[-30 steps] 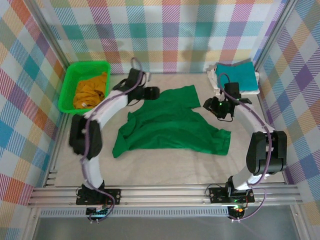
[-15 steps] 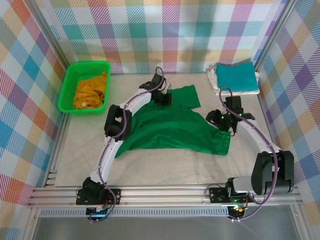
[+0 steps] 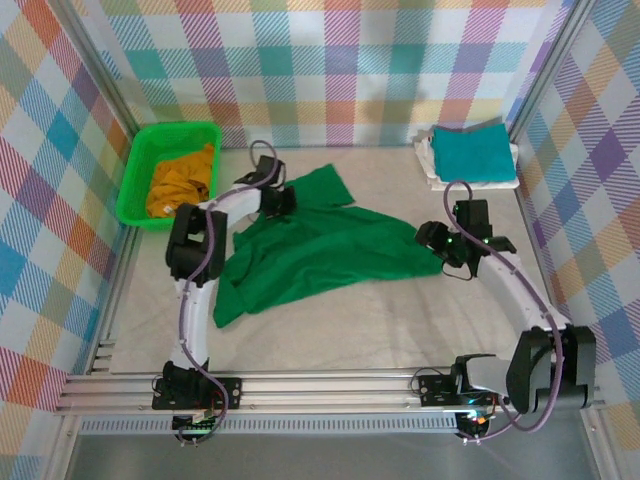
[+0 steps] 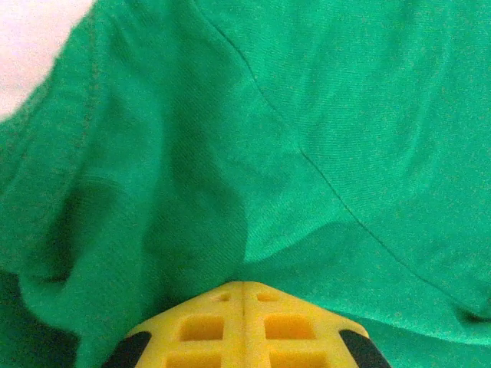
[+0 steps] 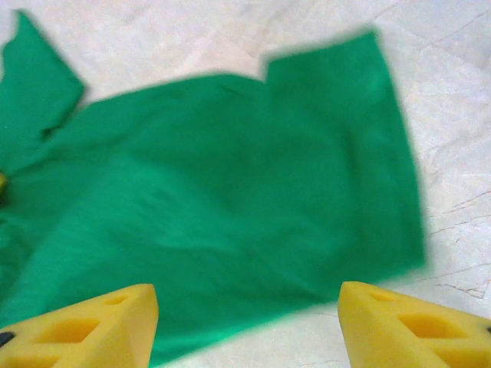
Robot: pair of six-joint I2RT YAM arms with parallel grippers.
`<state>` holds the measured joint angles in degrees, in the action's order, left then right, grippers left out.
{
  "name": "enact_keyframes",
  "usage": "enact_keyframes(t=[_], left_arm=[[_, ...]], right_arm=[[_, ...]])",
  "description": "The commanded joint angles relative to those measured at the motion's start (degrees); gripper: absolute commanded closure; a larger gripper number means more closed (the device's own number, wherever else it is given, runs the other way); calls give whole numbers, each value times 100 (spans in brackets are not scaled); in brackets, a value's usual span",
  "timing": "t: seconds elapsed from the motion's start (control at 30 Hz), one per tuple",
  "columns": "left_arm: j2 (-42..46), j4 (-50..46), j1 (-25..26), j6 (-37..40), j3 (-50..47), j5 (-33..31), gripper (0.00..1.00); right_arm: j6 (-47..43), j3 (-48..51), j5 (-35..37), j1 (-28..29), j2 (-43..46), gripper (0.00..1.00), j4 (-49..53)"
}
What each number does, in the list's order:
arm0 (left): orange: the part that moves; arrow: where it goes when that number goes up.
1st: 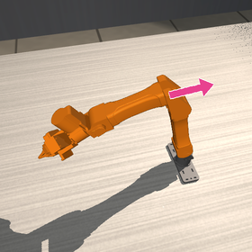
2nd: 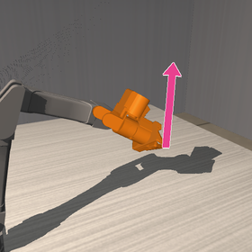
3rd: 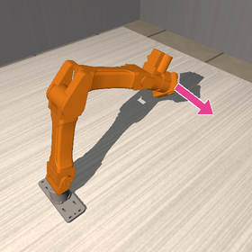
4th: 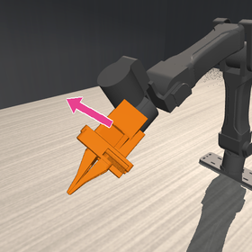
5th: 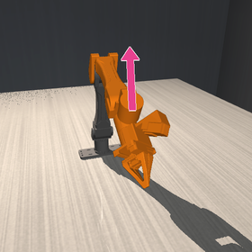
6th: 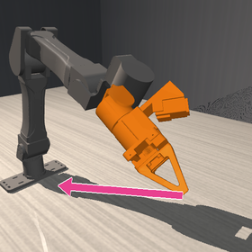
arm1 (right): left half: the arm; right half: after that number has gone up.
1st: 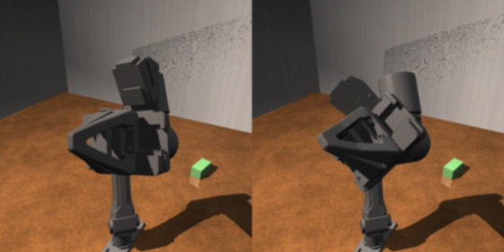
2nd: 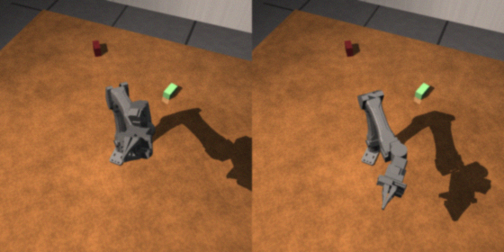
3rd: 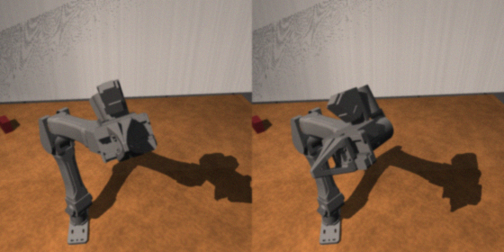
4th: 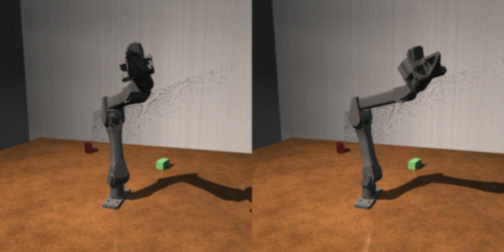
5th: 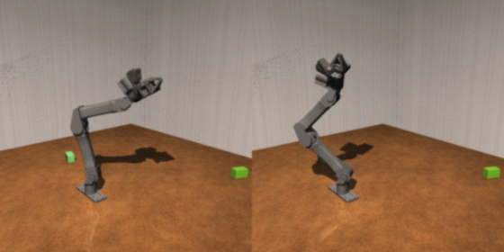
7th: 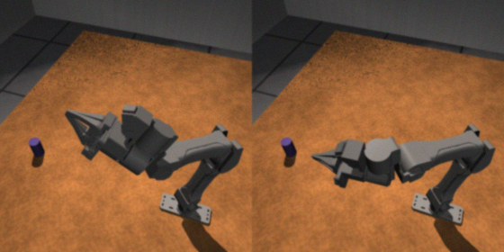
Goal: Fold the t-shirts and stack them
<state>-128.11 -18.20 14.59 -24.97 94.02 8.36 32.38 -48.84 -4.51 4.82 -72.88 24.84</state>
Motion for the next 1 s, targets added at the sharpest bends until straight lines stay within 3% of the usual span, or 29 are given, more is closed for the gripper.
enact_keyframes(t=[0.0,0.13,0.33,0.57,0.73,0.9,0.97], left_arm=[[286,-32,-287,-359,-576,-701,100],[301,-259,-226,-107,-549,-286,100],[764,-132,-157,-90,-1117,-688,100],[893,-399,-176,-35,-1136,-1260,100],[928,-542,-314,-203,-1139,-1635,100],[840,-522,-325,-136,-932,-1504,100],[926,-445,-325,-156,-965,-1522,95]], right_arm=[[-355,-482,-108,-42,-680,36,206],[-494,-1186,-434,-63,-1649,35,204],[-572,-2351,-358,-135,-2915,33,201],[-596,-3894,-271,-236,-4378,33,750],[-535,-4418,-258,-231,-5029,34,775],[-526,-4784,-677,-210,-5503,51,735],[-514,-4788,-802,-218,-5546,65,669]])
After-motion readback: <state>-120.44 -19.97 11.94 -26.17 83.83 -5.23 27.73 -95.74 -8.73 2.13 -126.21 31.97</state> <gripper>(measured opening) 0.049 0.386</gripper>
